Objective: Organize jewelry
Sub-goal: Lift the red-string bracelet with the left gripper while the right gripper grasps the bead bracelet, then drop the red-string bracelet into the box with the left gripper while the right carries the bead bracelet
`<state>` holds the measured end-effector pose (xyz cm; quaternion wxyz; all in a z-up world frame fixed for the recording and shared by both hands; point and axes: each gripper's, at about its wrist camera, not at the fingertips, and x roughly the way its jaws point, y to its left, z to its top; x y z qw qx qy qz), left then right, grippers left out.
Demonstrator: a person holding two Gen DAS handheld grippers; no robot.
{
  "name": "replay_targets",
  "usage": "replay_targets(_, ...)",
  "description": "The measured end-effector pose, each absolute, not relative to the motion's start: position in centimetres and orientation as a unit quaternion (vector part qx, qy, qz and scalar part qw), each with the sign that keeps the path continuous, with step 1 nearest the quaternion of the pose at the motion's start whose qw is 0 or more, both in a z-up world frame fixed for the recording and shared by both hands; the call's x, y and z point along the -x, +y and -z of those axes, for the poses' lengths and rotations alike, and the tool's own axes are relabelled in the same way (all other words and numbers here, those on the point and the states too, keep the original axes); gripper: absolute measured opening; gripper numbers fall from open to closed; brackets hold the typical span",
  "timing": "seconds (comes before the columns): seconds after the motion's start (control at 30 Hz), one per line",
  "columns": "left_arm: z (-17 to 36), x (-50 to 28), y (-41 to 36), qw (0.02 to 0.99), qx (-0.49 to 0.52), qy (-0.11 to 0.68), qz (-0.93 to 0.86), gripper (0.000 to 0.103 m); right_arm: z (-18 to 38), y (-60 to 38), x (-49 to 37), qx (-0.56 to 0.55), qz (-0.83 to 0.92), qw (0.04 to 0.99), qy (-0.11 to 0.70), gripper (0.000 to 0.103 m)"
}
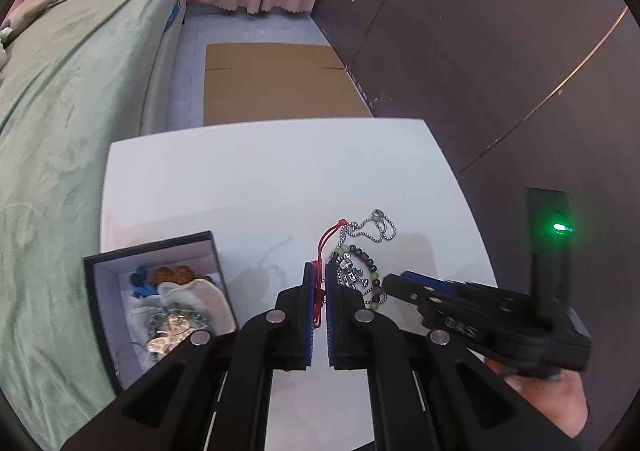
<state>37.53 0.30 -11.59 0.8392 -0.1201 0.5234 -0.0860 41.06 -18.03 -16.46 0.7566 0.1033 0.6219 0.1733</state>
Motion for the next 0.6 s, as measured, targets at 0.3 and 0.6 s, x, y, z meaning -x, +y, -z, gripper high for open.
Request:
replay_targets(0.3,8.8,-35.8,2.5,0.854,0.125,0.499,0.074,0.003,17.5,-15.2,-42.0,-0.022,-0.152,0.767,0.623,0.02)
replay_targets(0.6,7.0,-34.0,6.0,0.864,0.136,0.483,0.047,0.003,17.0,-13.8,-41.8,0.028,-0.15,0.776,0.612,0.008)
